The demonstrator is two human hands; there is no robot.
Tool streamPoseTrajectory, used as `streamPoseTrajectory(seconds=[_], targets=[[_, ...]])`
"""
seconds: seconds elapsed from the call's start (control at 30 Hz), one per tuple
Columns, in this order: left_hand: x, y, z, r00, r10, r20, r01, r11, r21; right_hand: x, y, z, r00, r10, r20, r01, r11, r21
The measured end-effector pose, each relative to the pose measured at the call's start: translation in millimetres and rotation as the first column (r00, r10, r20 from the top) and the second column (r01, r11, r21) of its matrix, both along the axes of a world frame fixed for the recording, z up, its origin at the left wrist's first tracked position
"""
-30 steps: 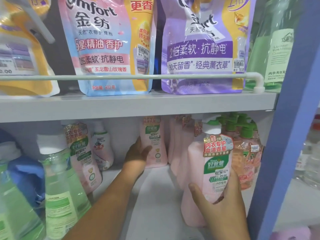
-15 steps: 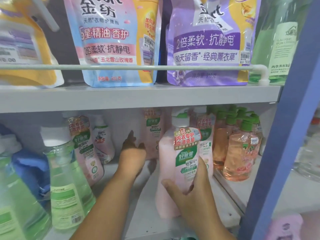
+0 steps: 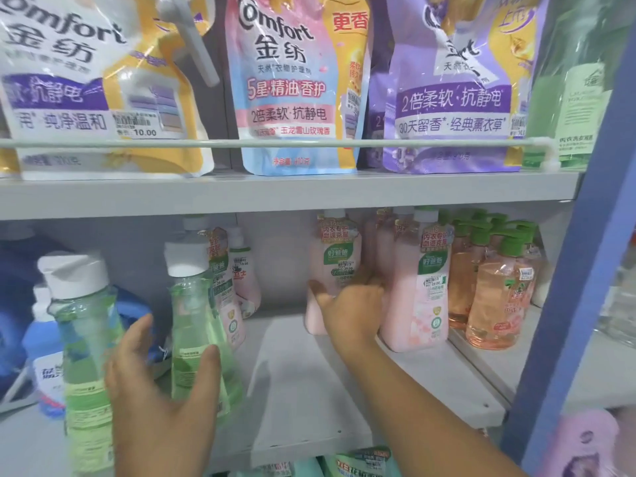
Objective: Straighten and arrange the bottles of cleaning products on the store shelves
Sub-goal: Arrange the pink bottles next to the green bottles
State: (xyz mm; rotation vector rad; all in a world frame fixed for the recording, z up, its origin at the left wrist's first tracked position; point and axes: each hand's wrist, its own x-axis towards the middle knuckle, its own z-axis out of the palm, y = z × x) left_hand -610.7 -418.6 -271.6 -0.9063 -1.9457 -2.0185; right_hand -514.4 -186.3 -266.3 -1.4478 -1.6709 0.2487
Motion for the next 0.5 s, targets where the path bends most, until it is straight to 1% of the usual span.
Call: streamPoseTrajectory(seconds=[0.1,0.17,0.23,0.27,0.3,0.33,0.37,0.4,0.43,0.47,0.5], targets=[[-1.1,5.7,-0.7,1.0,-0.014,0.008,0.016,0.977,-0.211,-6.0,-0.4,-1.6,0.996,-0.029,-0.08,0.034,0.998,0.056],[0.3,10.2,0.8,0.999,-0.029,-0.043,0.015,0.954,-0.298,-8.8,0.8,-1.8,0.991,-0.013,-0.13,0.023,0.997,0.071],[-0.2,12.1,3.0,0.998,-0.006,-0.059,-0.016,0.933,-0.359,-10.6,2.6,-1.3,0.989,-0.024,-0.144,0.032,0.998,0.055],[-0.8,11.6,3.5,0.999,-0.002,-0.041,-0.014,0.925,-0.379,-8.5,0.5,0.9,0.99,-0.025,-0.137,0.026,1.0,0.006],[-0.7,10.4,3.8,1.0,-0.013,-0.011,0.008,0.919,-0.394,-4.2,-3.7,3.6,0.991,-0.013,-0.13,0.008,0.999,-0.042],[0.2,10.2,3.2,0.999,-0.045,0.023,0.05,0.916,-0.399,1.5,-10.0,4.8,0.99,0.006,-0.14,-0.014,0.998,-0.056],[4.2,10.9,3.7,0.993,-0.103,0.053,0.116,0.913,-0.39,9.4,-20.3,5.6,0.981,0.048,-0.188,-0.052,0.998,-0.019],[11.6,14.3,4.3,0.98,-0.184,0.07,0.197,0.909,-0.367,18.9,-34.8,6.2,0.948,0.145,-0.284,-0.143,0.989,0.03],[22.3,19.3,6.9,0.96,-0.268,0.077,0.277,0.892,-0.356,27.9,-52.5,8.9,0.872,0.286,-0.398,-0.291,0.956,0.05],[32.9,25.2,9.1,0.93,-0.36,0.067,0.36,0.863,-0.354,36.1,-70.9,13.2,0.763,0.433,-0.48,-0.477,0.878,0.034],[39.8,31.5,9.3,0.888,-0.458,0.042,0.439,0.818,-0.373,43.5,-86.5,15.4,0.644,0.55,-0.532,-0.646,0.763,0.008]])
